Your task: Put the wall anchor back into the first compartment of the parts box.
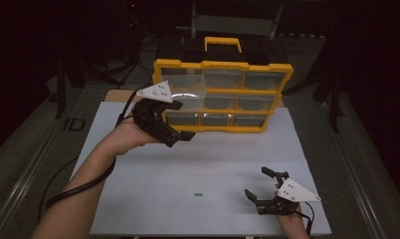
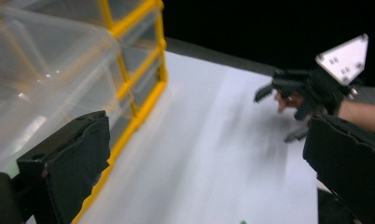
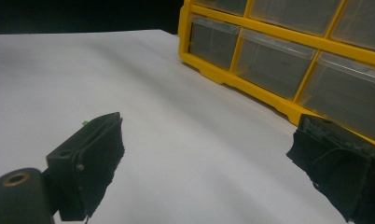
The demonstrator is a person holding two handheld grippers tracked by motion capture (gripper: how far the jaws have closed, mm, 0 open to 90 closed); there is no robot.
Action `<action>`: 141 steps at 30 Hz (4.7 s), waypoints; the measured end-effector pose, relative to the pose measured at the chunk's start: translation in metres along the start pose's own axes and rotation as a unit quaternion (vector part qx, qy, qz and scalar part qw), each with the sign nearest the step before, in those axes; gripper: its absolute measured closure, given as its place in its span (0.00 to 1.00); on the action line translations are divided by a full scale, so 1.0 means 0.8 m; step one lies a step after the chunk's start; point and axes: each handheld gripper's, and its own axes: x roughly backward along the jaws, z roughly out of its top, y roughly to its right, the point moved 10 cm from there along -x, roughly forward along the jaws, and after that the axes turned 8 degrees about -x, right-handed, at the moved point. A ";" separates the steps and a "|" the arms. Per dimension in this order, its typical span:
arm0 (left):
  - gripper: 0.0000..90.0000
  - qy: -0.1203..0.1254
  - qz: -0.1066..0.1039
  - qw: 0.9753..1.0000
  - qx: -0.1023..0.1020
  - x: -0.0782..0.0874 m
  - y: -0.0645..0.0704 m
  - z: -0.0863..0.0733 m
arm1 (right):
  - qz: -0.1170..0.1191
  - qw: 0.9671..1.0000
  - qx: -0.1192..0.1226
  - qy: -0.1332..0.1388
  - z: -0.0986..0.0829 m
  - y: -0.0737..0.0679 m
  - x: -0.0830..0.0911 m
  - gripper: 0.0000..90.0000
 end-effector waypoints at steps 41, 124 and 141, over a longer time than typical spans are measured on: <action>0.02 -0.043 -0.099 0.994 -0.034 -0.113 0.118 -0.130 | 0.001 1.000 0.000 0.000 0.000 -0.001 0.000 0.09; 0.93 -0.090 -0.084 0.987 -0.100 -0.039 0.038 -0.073 | -0.001 1.000 0.003 0.001 0.000 0.001 0.000 0.09; 0.93 -0.033 -0.037 0.993 -0.104 0.014 -0.014 0.000 | -0.003 1.000 0.002 0.003 0.002 0.000 0.000 0.09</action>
